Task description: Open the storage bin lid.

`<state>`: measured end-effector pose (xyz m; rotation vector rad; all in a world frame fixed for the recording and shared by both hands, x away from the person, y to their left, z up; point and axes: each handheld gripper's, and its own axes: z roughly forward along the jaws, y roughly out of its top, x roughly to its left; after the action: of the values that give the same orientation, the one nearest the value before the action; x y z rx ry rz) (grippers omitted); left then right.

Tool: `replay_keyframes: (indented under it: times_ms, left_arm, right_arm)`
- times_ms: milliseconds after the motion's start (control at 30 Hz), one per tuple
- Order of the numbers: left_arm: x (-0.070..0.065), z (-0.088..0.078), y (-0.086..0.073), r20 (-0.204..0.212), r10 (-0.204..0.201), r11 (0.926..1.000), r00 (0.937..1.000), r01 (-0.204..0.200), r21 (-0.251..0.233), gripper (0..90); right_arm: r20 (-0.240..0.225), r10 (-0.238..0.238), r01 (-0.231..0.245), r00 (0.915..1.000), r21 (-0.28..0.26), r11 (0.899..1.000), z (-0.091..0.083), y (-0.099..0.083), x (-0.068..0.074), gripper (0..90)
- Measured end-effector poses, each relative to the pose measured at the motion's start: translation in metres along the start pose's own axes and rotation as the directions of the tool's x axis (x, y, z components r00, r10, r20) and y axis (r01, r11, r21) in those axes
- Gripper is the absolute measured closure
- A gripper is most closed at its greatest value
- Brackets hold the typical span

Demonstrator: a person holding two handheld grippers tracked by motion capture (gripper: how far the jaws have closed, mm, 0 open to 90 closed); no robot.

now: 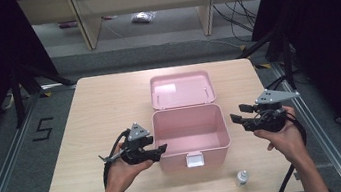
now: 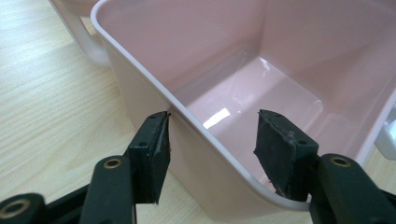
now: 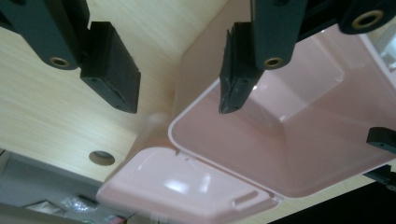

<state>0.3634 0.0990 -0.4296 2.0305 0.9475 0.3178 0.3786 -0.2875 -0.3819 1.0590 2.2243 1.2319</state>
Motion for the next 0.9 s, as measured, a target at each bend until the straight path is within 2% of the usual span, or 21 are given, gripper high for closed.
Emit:
replay_keyframes:
  times_ms: [133, 300, 433, 467, 500, 533, 567, 600, 633, 667, 800, 900]
  left_arm:
    - [-0.001, 0.000, 0.000, 0.005, -0.003, 1.0000, 1.0000, 0.003, -0.001, 43.9]
    - [-0.002, 0.000, 0.000, 0.003, 0.000, 1.0000, 1.0000, 0.000, 0.001, 43.6]
    - [-0.002, 0.000, 0.000, 0.003, 0.001, 1.0000, 1.0000, -0.001, 0.000, 43.5]
    - [-0.002, 0.000, 0.000, 0.003, 0.001, 1.0000, 1.0000, -0.001, 0.000, 43.5]
    - [-0.001, 0.000, 0.000, 0.004, 0.002, 1.0000, 1.0000, -0.002, 0.000, 43.5]
    - [-0.002, 0.000, 0.000, 0.004, 0.001, 1.0000, 1.0000, -0.001, 0.000, 43.4]
    - [-0.002, 0.000, 0.000, 0.004, 0.001, 1.0000, 1.0000, -0.001, 0.000, 43.5]
    - [-0.002, 0.000, 0.000, 0.004, 0.002, 1.0000, 1.0000, -0.002, 0.001, 43.6]
    - [-0.002, 0.000, 0.000, 0.004, 0.003, 1.0000, 1.0000, -0.003, 0.001, 43.6]
    - [-0.001, 0.000, 0.000, 0.004, 0.003, 1.0000, 1.0000, -0.003, 0.002, 43.6]
    - [-0.001, 0.000, 0.000, 0.005, 0.003, 1.0000, 1.0000, -0.003, 0.003, 43.5]
    - [-0.001, 0.000, 0.000, 0.009, 0.002, 1.0000, 1.0000, -0.002, 0.003, 43.5]
  right_arm:
    - [0.002, 0.017, -0.017, 0.9998, 0.018, 1.000, -0.002, -0.006, 0.004, 46.0]
    - [-0.005, 0.012, -0.011, 0.9999, 0.063, 0.998, -0.008, -0.013, 0.007, 44.9]
    - [-0.009, 0.035, -0.034, 0.9993, 0.104, 0.994, -0.013, -0.021, 0.012, 44.3]
    - [-0.009, 0.035, -0.034, 0.9993, 0.104, 0.994, -0.013, -0.021, 0.012, 44.3]
    - [-0.007, 0.014, -0.013, 0.9999, 0.098, 0.995, -0.013, -0.022, 0.011, 44.2]
    - [-0.011, 0.041, -0.039, 0.9991, 0.111, 0.993, -0.014, -0.023, 0.013, 44.1]
    - [-0.008, 0.007, -0.006, 0.9999, 0.106, 0.994, -0.014, -0.024, 0.011, 44.1]
    - [-0.010, 0.026, -0.025, 0.9996, 0.119, 0.993, -0.015, -0.025, 0.013, 43.8]
    - [-0.009, 0.012, -0.011, 0.9999, 0.129, 0.992, -0.016, -0.028, 0.014, 43.0]
    - [-0.010, 0.040, -0.038, 0.9992, 0.141, 0.989, -0.016, -0.029, 0.017, 42.7]
    - [-0.013, 0.022, -0.020, 0.9997, 0.155, 0.988, -0.020, -0.031, 0.020, 41.1]
    - [-0.019, 0.034, -0.030, 0.9993, 0.168, 0.985, -0.022, -0.032, 0.024, 40.3]
